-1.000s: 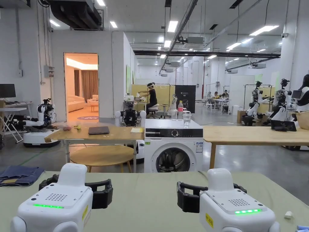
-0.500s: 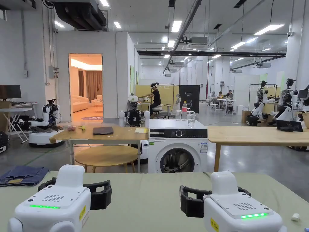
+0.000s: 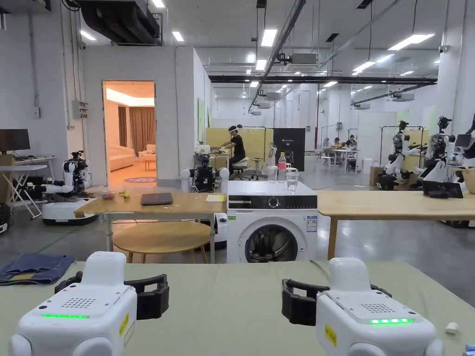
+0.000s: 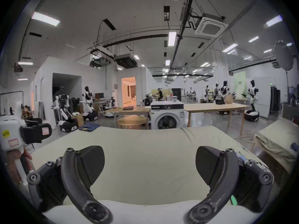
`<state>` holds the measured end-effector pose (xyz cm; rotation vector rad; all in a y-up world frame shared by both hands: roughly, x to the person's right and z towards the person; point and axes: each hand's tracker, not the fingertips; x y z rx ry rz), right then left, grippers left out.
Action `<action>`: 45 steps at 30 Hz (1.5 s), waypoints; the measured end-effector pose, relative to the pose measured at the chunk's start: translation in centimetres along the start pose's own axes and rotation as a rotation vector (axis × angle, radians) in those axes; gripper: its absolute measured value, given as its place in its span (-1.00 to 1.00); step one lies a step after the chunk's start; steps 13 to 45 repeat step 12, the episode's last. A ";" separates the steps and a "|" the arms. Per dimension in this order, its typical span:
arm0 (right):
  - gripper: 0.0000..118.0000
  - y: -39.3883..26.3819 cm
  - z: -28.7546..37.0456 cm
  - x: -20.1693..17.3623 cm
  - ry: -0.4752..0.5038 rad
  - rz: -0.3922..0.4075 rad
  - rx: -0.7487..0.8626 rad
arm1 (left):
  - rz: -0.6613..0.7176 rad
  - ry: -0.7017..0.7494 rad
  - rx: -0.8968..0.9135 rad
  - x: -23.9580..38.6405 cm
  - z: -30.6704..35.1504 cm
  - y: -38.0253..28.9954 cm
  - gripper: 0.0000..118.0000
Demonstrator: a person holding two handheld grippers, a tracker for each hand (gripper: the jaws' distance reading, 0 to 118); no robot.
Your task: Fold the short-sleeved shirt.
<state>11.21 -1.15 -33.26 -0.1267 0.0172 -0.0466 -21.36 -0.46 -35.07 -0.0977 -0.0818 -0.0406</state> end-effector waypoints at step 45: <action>0.91 0.2 -0.2 0.3 0.004 -0.075 -0.091 | 0.000 0.003 0.002 0.5 0.3 -0.4 0.92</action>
